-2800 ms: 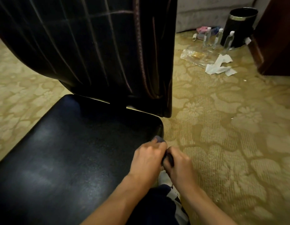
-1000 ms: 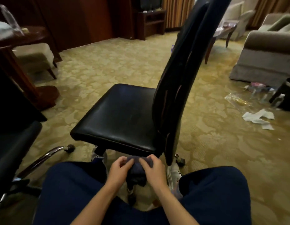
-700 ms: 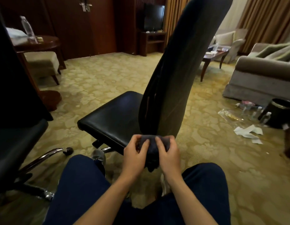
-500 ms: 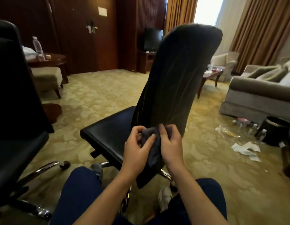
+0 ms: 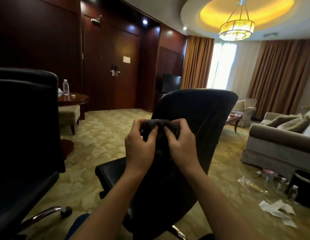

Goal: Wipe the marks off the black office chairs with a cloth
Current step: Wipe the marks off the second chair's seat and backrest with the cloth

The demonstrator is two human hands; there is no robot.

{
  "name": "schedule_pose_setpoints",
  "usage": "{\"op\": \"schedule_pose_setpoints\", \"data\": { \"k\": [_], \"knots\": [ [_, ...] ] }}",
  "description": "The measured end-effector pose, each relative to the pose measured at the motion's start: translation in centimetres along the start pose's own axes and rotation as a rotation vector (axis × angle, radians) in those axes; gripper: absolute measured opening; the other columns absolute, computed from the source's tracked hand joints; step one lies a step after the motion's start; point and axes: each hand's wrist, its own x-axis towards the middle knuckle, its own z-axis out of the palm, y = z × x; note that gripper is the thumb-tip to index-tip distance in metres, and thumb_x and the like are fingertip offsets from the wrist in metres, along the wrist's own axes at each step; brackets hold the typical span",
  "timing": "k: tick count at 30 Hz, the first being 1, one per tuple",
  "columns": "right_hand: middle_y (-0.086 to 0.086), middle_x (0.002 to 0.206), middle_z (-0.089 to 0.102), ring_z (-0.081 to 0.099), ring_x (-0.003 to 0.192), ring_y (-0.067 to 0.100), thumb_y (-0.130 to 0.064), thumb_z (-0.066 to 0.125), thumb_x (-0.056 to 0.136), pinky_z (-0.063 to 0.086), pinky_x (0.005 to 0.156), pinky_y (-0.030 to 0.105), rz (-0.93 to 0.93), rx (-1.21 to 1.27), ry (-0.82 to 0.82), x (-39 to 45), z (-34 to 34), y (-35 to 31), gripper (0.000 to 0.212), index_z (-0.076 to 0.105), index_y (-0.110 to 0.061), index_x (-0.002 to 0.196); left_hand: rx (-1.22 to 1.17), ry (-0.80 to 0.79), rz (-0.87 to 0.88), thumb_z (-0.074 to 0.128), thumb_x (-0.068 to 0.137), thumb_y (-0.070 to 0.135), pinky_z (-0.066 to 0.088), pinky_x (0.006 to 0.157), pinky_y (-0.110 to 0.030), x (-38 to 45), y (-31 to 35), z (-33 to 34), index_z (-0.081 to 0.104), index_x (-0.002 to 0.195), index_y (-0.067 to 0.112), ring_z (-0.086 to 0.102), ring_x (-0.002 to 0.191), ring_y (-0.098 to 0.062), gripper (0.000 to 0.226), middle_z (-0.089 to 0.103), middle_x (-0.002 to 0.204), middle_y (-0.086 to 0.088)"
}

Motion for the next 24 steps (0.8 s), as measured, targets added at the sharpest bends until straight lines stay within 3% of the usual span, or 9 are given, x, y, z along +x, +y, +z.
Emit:
{"op": "schedule_pose_setpoints", "data": {
  "k": [3,7,11,16,20,22,24],
  "knots": [
    [-0.003,0.094,0.059,0.058,0.086,0.006,-0.015,0.063,0.092,0.052,0.078,0.027,-0.155,-0.150,0.187,2.8,-1.2,-1.4,0.011,0.056,-0.023,0.092,0.042,-0.007,0.104,0.068,0.093,0.020,0.054,0.066,-0.016,1.8,2.4,0.9,0.060,0.107,0.020,0.065,0.088,0.001,0.016,0.065,0.092,0.013],
    [0.001,0.098,0.052,0.055,0.090,0.017,-0.027,0.065,0.092,0.052,0.081,0.033,-0.110,-0.283,0.348,6.4,-3.2,-1.6,0.010,0.057,-0.021,0.094,0.270,0.055,0.261,0.067,0.093,0.028,0.039,0.060,-0.012,4.6,5.4,3.8,0.063,0.105,0.021,0.060,0.079,-0.004,0.015,0.065,0.094,0.009],
    [0.002,0.096,0.055,0.052,0.080,0.006,-0.025,0.066,0.092,0.044,0.072,0.018,-0.142,-0.309,0.253,8.0,-4.2,-0.8,0.012,0.058,-0.017,0.094,0.506,0.111,0.341,0.065,0.094,0.032,0.025,0.054,-0.013,5.5,4.5,4.0,0.060,0.102,0.021,0.052,0.074,-0.006,0.015,0.061,0.090,0.007],
    [-0.001,0.090,0.057,0.054,0.080,0.011,-0.025,0.064,0.092,0.053,0.075,0.032,-0.233,-0.333,0.210,8.2,-2.9,-0.1,0.008,0.058,-0.020,0.091,0.472,0.135,0.299,0.068,0.092,0.030,0.036,0.054,-0.024,5.9,2.9,2.9,0.058,0.100,0.021,0.055,0.067,-0.009,0.016,0.053,0.075,0.016],
    [-0.004,0.086,0.048,0.046,0.079,0.012,-0.038,0.066,0.089,0.042,0.075,0.033,-0.216,-0.542,0.314,7.2,-1.6,0.2,0.014,0.063,-0.025,0.090,0.446,0.164,0.218,0.071,0.090,0.032,0.034,0.050,-0.023,6.0,2.0,1.3,0.061,0.099,0.023,0.054,0.059,-0.008,0.017,0.050,0.063,0.014],
    [-0.005,0.082,0.054,0.053,0.075,0.015,-0.040,0.065,0.091,0.046,0.072,0.036,-0.168,-0.526,0.294,6.3,-0.8,0.1,0.015,0.064,-0.024,0.089,0.431,0.175,0.209,0.072,0.089,0.030,0.034,0.048,-0.019,5.8,1.3,0.4,0.061,0.098,0.022,0.054,0.057,-0.003,0.017,0.054,0.063,0.012],
    [-0.008,0.077,0.061,0.061,0.073,0.015,-0.038,0.062,0.093,0.053,0.070,0.038,-0.095,-0.449,0.236,5.8,0.1,-0.6,0.013,0.064,-0.025,0.091,0.363,0.188,0.177,0.074,0.088,0.028,0.048,0.050,-0.025,5.6,0.9,-0.3,0.060,0.098,0.024,0.061,0.062,-0.003,0.018,0.060,0.067,0.012]
  ]
}}
